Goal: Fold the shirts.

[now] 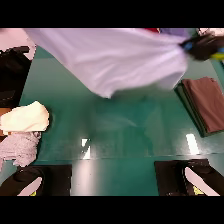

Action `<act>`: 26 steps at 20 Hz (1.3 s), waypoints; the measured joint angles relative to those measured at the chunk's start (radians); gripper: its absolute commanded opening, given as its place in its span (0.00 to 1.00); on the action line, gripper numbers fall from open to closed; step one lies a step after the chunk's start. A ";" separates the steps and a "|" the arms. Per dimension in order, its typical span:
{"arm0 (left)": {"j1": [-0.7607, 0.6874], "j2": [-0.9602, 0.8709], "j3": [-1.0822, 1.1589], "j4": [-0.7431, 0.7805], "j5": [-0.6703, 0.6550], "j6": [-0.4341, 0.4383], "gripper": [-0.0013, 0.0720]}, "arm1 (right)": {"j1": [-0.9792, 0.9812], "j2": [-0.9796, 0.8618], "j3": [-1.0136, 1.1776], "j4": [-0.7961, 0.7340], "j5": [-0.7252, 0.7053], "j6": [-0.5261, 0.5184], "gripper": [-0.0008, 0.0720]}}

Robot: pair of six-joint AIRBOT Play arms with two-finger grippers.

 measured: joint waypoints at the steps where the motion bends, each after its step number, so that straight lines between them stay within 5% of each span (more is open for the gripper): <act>1: 0.000 0.027 0.045 0.003 0.000 0.000 0.05 | -0.010 0.031 0.051 -0.002 0.003 0.006 0.03; 10: 0.000 0.029 0.219 0.046 -0.052 -0.005 0.05 | -0.053 0.028 0.264 -0.036 0.129 0.128 0.03; 15: 0.001 -0.266 0.227 0.097 -0.248 -0.015 0.05 | 0.081 -0.149 0.114 -0.111 0.167 0.205 0.03; 21: 0.001 -0.666 0.229 0.140 -0.378 -0.005 0.05 | 0.311 -0.401 -0.085 -0.276 -0.003 0.272 0.04; 22: 0.001 -0.708 0.229 0.153 -0.383 -0.003 0.05 | 0.330 -0.436 -0.086 -0.282 -0.023 0.275 0.15; 23: 0.001 -0.740 0.229 0.170 -0.393 -0.002 0.05 | 0.345 -0.474 -0.079 -0.287 -0.034 0.278 0.51; 24: 0.001 -0.762 0.229 0.188 -0.393 -0.001 0.10 | 0.352 -0.505 -0.065 -0.292 -0.039 0.280 0.65; 25: 0.002 -0.779 0.230 0.209 -0.395 0.000 0.55 | 0.352 -0.533 -0.043 -0.295 -0.045 0.283 0.65; 26: 0.005 -0.789 0.231 0.233 -0.401 -0.004 0.80 | 0.347 -0.556 -0.019 -0.292 -0.045 0.285 0.64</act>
